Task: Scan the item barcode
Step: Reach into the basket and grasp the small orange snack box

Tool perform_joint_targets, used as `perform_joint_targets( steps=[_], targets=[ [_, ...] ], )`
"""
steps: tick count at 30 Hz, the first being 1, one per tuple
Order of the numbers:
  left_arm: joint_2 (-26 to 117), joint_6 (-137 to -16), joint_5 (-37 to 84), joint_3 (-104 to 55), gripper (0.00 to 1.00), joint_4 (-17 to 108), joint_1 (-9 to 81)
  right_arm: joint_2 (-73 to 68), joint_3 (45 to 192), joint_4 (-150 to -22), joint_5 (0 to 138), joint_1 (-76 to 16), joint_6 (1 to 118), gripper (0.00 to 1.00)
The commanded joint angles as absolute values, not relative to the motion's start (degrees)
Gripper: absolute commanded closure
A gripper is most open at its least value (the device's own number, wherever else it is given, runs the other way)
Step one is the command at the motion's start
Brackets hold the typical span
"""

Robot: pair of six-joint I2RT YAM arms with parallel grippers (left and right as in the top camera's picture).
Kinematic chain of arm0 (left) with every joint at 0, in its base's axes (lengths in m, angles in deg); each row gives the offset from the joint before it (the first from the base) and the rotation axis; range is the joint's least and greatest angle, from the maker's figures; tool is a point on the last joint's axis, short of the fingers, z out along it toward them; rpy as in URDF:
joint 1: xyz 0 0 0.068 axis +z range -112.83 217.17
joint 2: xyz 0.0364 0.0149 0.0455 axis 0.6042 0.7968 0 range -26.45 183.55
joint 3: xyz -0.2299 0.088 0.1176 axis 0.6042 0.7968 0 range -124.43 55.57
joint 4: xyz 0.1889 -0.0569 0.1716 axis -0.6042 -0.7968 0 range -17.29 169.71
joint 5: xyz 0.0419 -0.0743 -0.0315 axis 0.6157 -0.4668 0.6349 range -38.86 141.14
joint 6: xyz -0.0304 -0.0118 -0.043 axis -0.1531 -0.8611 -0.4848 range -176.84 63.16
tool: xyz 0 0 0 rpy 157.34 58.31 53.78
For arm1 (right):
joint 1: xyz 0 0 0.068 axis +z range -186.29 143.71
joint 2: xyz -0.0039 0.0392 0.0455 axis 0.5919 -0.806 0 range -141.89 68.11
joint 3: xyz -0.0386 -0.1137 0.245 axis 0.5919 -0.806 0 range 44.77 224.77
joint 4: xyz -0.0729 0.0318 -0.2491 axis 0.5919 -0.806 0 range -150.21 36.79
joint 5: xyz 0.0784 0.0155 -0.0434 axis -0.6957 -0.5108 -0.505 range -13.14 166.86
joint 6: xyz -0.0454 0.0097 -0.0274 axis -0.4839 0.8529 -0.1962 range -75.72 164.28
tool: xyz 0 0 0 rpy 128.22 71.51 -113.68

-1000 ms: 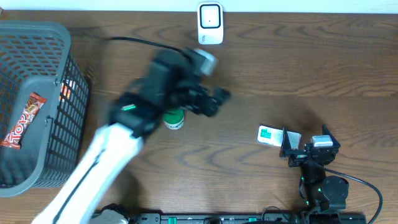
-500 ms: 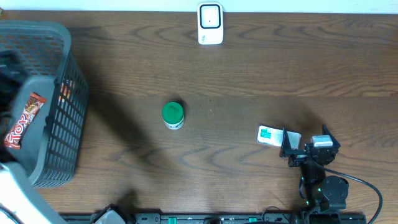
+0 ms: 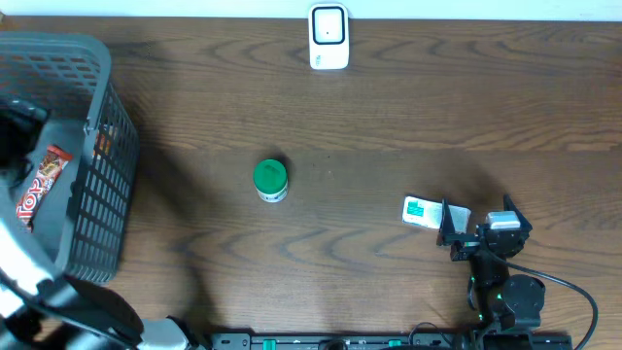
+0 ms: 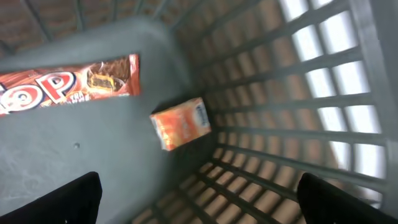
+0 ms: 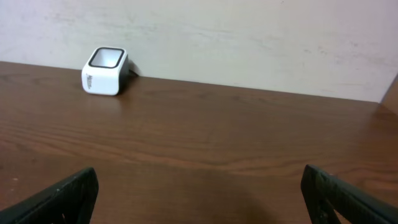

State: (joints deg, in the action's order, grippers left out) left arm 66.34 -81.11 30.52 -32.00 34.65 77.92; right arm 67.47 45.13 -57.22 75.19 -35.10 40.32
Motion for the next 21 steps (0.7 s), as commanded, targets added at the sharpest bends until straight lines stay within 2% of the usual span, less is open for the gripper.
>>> perform_joint_targets(
  steps=[1, 7, 21],
  targets=[
    [70.1, -81.8, 35.5, -32.4, 0.02, 35.2, 74.4, 67.6, 45.1, -57.5, 75.3, -35.1, 41.0, 0.01],
    [76.9, -85.7, 40.1, -32.4, 0.02, 38.2, 70.4, 67.6, 45.1, -57.5, 75.3, -35.1, 41.0, 0.01],
    [89.4, -89.3, 40.3, -32.4, 0.02, 45.5, 67.5, 67.6, 45.1, -57.5, 75.3, -35.1, 41.0, 0.01]
  ],
)
